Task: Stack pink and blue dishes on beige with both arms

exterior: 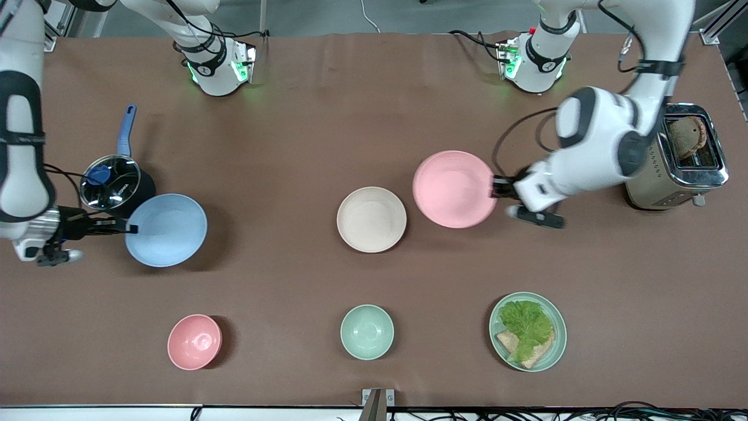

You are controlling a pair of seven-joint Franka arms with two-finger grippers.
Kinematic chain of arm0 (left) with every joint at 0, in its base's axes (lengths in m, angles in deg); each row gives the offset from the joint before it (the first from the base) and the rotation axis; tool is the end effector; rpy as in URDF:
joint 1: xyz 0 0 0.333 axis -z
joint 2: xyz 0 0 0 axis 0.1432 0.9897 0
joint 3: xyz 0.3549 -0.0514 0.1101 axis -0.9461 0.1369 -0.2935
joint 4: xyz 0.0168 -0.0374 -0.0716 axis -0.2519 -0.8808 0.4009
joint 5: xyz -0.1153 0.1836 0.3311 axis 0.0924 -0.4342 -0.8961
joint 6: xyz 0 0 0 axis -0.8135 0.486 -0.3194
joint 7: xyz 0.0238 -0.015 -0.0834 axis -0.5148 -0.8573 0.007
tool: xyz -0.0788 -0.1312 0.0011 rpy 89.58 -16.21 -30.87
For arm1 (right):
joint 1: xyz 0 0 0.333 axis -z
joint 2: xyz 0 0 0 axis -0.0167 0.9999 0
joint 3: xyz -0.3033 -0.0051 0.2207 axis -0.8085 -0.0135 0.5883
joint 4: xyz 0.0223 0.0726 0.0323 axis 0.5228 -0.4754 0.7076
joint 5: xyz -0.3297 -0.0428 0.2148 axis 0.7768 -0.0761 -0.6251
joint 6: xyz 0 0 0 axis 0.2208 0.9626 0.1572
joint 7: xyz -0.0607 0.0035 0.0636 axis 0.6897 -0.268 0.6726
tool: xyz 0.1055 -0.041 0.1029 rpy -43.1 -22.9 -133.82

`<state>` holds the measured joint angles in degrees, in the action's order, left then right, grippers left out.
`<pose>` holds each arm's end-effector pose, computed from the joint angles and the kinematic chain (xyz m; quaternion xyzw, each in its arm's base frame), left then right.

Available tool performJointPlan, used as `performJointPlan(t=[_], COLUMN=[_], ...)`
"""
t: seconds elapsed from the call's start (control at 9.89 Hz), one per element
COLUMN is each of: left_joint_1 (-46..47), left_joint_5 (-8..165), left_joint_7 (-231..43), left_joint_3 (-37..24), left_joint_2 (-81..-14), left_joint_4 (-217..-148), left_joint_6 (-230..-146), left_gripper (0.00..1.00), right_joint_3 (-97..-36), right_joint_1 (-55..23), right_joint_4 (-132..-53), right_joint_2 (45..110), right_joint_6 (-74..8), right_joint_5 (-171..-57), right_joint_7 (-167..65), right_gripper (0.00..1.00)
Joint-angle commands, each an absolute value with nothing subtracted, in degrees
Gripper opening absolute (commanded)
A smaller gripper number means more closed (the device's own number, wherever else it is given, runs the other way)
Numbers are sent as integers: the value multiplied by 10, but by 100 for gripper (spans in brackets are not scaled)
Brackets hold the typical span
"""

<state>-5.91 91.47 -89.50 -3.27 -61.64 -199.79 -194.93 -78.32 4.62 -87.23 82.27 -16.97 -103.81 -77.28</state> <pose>0.5308 -0.2603 0.3684 0.9781 -0.0751 -0.0750 0.1792 0.6404 -0.1532 0.3345 -0.9730 -0.0127 0.0908 0.2116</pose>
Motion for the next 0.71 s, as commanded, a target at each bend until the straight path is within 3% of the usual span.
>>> performJointPlan(t=[0.0,0.1,0.4,0.61], left_joint_1=[-64,-58,-20,-14], left_joint_5=[902,897,828,746], left_joint_7=[-982,-1002,-1042,-1113], left_joint_3=[53,63,71,71], left_joint_2=[-579,-574,-447,-388], left_joint_4=[-2002,-1997,-1972,-1932], left_joint_6=[-2022,-2030,-2158,-2159], left_gripper=[3,2,2,2], right_joint_3=[-784,-779,-675,-636], right_joint_1=[25,8,3,3], right_joint_4=[-824,-824,-829,-832], right_joint_2=[804,791,756,756], right_joint_6=[-112,-110,-116,-126], right_joint_5=[-1019,-1013,-984,-984], right_joint_7=[-690,-643,-459,-404], right_gripper=[1,1,1,1])
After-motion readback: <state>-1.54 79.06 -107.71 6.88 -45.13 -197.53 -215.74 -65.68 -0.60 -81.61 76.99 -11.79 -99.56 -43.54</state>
